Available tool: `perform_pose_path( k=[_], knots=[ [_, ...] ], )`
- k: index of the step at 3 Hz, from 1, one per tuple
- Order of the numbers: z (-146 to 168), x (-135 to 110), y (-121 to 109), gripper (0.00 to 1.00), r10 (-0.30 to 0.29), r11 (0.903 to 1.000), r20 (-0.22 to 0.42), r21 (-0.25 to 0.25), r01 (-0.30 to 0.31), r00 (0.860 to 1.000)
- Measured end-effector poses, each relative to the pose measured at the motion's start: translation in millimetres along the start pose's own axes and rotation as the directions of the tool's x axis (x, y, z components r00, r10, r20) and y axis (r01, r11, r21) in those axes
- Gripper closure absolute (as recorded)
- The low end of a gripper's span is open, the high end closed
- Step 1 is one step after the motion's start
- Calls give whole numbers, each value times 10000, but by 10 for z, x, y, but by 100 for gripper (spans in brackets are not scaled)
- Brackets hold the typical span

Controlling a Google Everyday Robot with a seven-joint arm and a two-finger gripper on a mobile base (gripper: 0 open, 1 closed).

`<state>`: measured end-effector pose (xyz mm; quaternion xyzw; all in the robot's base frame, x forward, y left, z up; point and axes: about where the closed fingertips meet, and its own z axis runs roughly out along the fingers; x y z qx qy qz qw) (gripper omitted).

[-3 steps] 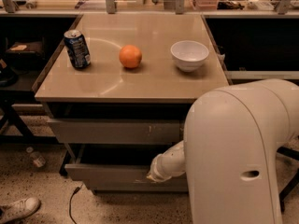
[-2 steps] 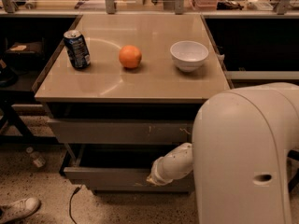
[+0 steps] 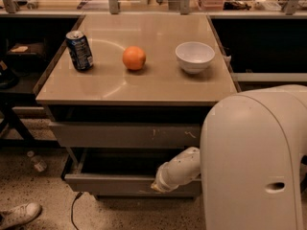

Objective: Open middle drawer

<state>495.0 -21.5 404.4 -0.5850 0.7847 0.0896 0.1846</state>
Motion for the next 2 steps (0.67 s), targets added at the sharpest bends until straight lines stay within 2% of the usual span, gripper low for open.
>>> perform_pose_path(
  k=[2],
  knots=[
    [-26,-10,80,100,28,9999,-99,-121,-29,9999]
  ],
)
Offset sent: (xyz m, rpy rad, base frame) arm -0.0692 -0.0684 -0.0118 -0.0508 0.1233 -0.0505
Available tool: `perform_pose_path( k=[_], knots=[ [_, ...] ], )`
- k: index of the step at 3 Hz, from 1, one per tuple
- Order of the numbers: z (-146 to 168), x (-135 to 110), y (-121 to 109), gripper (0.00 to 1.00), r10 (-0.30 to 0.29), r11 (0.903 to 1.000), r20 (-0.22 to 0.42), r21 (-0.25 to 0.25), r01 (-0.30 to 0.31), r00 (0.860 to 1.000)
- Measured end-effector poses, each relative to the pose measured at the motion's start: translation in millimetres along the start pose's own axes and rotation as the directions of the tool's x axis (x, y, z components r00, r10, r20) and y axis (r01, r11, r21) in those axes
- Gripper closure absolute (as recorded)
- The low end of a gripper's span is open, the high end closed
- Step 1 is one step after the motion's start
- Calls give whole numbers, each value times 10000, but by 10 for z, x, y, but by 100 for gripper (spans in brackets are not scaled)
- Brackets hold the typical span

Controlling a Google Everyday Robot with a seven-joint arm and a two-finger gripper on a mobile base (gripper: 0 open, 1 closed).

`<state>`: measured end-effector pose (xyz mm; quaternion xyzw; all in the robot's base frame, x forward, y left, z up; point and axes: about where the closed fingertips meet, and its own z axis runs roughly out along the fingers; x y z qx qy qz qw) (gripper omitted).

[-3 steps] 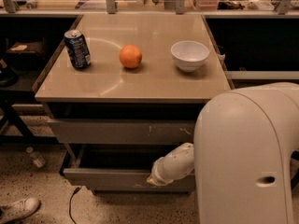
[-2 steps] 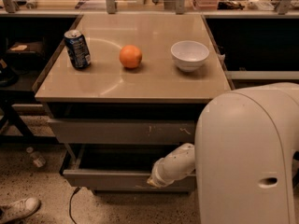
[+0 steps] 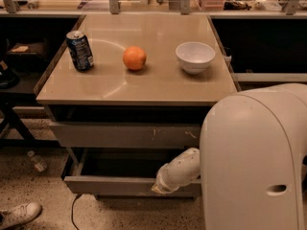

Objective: Open middle drawer

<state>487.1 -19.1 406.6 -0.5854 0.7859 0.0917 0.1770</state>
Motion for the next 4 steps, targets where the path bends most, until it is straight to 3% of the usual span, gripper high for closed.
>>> perform_pose_path(
  k=[4],
  knots=[
    [-112,112,127,100,490,9986,-233,-177,-494,9985]
  ],
)
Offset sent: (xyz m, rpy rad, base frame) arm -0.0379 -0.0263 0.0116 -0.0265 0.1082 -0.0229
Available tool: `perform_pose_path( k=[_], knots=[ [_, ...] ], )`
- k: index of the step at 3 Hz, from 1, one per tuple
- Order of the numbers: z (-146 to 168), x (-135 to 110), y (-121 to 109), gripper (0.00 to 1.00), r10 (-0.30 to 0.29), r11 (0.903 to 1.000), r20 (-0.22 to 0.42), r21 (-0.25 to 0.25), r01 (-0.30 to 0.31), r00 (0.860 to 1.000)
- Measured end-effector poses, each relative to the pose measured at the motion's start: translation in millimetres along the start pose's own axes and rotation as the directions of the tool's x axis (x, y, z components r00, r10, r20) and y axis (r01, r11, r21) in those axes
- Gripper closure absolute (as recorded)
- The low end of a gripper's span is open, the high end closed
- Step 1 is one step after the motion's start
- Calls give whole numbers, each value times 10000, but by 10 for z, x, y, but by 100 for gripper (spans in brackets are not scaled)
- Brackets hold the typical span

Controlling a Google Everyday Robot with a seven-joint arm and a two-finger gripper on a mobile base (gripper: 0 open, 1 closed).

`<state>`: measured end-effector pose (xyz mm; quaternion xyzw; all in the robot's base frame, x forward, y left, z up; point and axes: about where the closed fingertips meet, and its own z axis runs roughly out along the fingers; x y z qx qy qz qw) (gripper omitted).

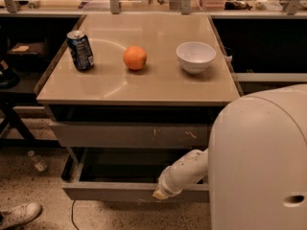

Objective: Open middle drawer

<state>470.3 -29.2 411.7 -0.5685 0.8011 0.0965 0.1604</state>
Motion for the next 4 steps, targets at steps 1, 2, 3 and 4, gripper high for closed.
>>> perform_pose_path(
  k=[1,2,3,4],
  knots=[
    [-30,47,41,100,112,9999,-59,1,-112,9999],
    [-72,59,35,100,336,9994,5,118,-336,9994],
    [-95,109,82,100,456,9989,-50,120,-455,9989],
    [-124,113,77,100,696,9973,2,227,-696,9976]
  ],
)
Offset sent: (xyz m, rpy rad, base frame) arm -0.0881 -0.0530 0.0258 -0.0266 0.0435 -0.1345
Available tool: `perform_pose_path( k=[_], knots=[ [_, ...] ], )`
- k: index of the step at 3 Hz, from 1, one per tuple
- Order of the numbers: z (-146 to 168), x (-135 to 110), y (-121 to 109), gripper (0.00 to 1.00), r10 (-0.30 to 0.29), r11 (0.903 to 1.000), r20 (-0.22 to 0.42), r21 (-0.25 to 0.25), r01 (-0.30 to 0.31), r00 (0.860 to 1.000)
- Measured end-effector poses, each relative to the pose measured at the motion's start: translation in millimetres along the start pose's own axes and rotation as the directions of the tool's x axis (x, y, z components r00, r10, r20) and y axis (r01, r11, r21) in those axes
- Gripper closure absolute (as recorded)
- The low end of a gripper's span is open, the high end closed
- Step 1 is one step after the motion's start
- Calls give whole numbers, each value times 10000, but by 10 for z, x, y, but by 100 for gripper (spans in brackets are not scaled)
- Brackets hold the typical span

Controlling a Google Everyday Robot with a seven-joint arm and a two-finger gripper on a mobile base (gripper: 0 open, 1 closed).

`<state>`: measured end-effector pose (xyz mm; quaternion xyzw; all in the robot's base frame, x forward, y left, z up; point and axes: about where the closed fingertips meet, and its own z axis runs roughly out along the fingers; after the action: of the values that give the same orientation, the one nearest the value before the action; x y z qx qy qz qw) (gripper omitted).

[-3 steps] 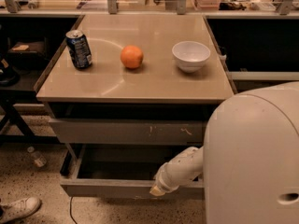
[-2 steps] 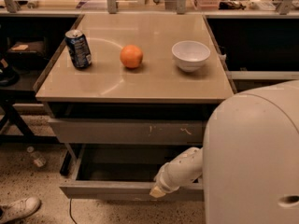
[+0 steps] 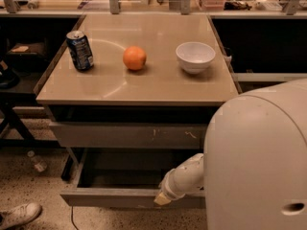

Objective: Open middle drawer

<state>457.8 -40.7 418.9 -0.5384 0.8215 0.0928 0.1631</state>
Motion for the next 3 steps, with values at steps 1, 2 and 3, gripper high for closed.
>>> perform_pose_path(
  k=[1,2,3],
  knots=[
    [-57,58,101,100,399,9992,19,-21,-399,9992],
    [-58,58,101,100,399,9992,18,-21,-399,9992],
    [-59,103,142,100,462,9988,-150,-133,-464,9988]
  ],
)
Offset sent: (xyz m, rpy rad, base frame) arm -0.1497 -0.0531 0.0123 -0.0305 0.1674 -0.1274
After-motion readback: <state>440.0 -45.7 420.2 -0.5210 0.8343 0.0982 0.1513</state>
